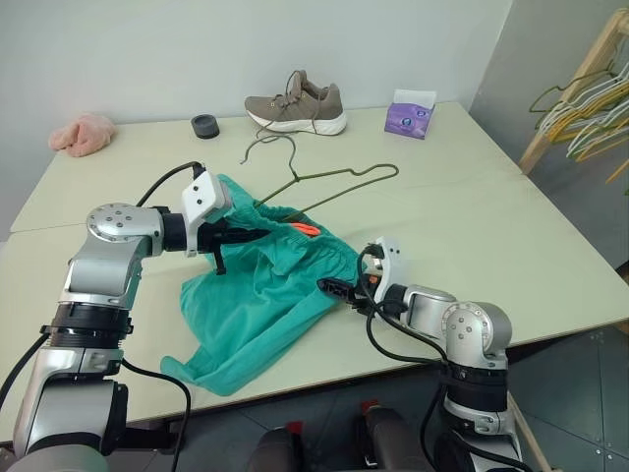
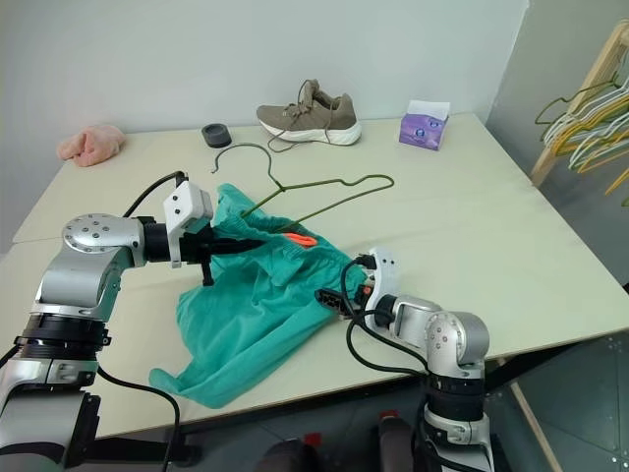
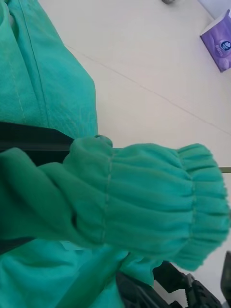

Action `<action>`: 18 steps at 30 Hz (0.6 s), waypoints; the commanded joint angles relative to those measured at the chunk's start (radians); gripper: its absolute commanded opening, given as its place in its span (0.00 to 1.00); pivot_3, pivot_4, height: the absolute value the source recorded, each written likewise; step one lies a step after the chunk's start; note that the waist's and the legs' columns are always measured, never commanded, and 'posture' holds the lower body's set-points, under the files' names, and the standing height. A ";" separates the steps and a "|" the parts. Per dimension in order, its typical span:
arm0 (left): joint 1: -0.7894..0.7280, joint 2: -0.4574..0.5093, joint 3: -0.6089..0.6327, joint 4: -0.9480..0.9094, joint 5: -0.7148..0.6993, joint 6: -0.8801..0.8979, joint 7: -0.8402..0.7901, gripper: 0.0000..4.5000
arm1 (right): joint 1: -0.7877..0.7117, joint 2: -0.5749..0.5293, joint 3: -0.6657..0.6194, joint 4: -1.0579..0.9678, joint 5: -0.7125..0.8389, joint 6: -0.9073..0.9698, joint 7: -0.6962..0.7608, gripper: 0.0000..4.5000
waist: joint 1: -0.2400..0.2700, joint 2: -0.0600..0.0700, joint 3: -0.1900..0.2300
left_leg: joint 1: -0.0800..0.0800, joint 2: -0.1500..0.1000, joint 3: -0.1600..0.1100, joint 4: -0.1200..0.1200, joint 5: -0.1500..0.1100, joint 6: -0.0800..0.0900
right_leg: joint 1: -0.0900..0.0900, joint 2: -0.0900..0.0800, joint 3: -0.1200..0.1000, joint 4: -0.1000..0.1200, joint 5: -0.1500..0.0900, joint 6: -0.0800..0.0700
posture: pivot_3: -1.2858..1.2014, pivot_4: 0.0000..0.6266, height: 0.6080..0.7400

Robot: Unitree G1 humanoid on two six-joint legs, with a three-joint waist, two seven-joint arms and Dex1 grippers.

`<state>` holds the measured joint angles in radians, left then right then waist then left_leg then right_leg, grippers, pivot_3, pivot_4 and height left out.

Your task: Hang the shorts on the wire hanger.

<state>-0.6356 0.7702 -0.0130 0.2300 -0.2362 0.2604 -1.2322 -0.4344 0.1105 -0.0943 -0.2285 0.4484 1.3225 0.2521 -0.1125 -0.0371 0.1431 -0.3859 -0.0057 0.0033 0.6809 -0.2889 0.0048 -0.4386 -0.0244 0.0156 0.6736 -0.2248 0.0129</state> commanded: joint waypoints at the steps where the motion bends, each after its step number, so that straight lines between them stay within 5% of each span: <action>1: 0.003 0.013 0.034 -0.049 -0.026 0.004 0.013 0.00 | -0.012 -0.072 0.109 -0.021 -0.053 -0.127 0.019 0.73 | -0.001 0.000 0.000 | 0.000 0.000 0.000 0.000 0.000 0.000 | 0.000 0.000 0.000 0.000 0.000 0.000 | 0.46 0.17 1.00; 10: 0.046 0.028 0.121 -0.128 -0.131 0.153 0.048 0.00 | -0.002 -0.322 0.272 0.045 -0.278 -0.570 0.054 0.03 | -0.002 0.000 0.000 | 0.000 0.000 0.000 0.000 0.000 0.000 | 0.000 0.000 0.000 0.000 0.000 0.000 | 0.46 0.17 1.00; 18: 0.177 0.184 0.154 -0.286 -0.280 0.345 -0.087 0.00 | 0.004 -0.531 0.200 0.112 -0.311 -0.772 0.160 0.01 | -0.002 0.000 0.000 | 0.000 0.001 0.000 0.000 0.000 0.000 | 0.000 0.001 0.000 -0.001 0.000 0.000 | 0.47 0.17 1.00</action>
<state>-0.4626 0.9041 0.0747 -0.0215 -0.4782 0.5784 -1.2862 -0.4288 -0.3796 0.1756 -0.1363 0.1668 0.5823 0.4105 -0.1150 -0.0373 0.1432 -0.3860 -0.0049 0.0035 0.6806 -0.2889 0.0049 -0.4386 -0.0230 0.0158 0.6730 -0.2250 0.0130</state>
